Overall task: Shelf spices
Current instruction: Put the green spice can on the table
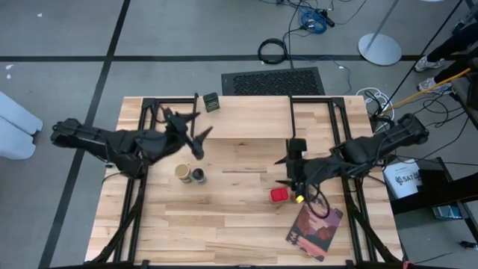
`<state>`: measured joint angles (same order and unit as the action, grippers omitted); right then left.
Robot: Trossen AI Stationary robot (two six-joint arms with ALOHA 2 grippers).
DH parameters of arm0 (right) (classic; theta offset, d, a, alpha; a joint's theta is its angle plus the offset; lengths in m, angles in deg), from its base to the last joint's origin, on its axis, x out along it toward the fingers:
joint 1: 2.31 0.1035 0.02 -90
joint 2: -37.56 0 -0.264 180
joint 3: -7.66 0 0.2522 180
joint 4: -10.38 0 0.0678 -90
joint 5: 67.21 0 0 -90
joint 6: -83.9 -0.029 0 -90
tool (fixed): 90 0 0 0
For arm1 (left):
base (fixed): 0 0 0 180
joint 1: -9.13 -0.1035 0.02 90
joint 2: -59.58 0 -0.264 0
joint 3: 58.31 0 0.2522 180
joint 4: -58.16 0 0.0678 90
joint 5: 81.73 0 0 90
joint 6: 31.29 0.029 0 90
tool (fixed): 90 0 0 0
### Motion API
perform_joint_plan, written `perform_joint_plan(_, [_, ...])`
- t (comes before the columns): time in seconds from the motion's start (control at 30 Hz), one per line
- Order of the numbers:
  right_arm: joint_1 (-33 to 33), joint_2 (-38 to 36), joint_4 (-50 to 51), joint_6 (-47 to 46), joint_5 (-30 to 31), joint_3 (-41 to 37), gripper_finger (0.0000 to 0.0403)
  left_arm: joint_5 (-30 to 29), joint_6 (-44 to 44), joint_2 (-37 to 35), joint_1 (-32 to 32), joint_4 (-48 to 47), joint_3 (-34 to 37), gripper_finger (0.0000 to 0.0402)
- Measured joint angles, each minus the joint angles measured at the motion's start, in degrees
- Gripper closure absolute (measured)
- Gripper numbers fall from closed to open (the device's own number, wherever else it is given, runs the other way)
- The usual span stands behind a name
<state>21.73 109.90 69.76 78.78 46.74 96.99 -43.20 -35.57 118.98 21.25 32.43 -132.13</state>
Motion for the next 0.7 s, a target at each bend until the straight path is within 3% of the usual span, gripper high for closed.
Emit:
perform_joint_plan(0.17, [-2.2,-1.4,-1.1,3.1,0.1,0.0,0.0154,7.1,-0.6,-1.1,-8.5,-4.3,0.0,0.0094])
perform_joint_plan(0.43, [-7.7,-1.6,-1.0,6.5,-0.6,0.0,0.0154,15.5,9.0,-0.3,-22.3,-9.8,0.0,0.0094])
perform_joint_plan(0.6, [-9.6,-1.6,-0.7,6.9,-3.5,0.0,0.0154,28.2,9.1,-0.1,-28.6,-9.7,0.0,0.0093])
perform_joint_plan(0.7, [-10.7,-1.6,-0.9,8.7,-4.8,0.0,0.0154,32.2,9.1,-0.1,-32.8,-9.8,0.0,0.0082])
